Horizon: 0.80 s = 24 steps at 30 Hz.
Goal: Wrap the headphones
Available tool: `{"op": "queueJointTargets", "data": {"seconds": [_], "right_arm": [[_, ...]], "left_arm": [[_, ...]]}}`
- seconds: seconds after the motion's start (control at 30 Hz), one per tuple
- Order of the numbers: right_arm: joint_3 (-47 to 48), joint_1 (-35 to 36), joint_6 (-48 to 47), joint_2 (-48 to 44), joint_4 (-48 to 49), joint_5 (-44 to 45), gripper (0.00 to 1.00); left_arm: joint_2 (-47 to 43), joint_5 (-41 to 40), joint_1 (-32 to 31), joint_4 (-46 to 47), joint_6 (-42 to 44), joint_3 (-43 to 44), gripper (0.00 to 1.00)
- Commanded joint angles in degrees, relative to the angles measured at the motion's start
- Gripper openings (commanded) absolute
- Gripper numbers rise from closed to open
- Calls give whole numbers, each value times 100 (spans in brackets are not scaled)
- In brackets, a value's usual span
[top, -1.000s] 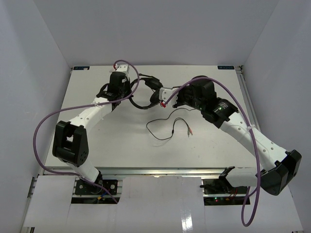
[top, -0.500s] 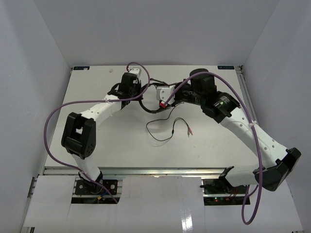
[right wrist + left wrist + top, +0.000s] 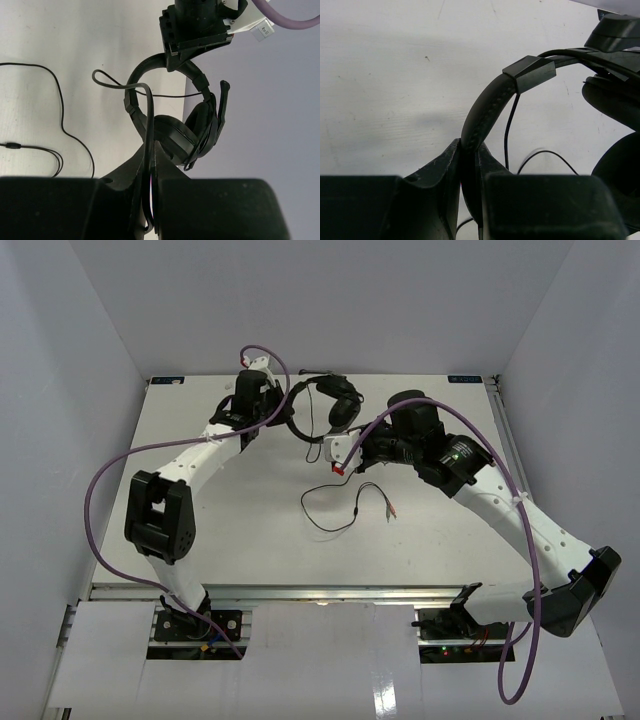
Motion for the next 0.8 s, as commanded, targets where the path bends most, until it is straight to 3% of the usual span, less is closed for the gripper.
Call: {"op": "queueJointTargets", "data": {"seconds": [0.0, 0.5, 0.77], "right_arm": [[311, 26, -6, -111, 253, 170, 8], [679, 26, 92, 78, 437, 437, 8], [623, 20, 160, 269, 1015, 879, 8]], "left_arm": [[43, 293, -68, 229, -149, 225, 0], [-76, 280, -148, 241, 612, -519, 0], [-242, 518, -447, 287, 1177, -1074, 0]]}}
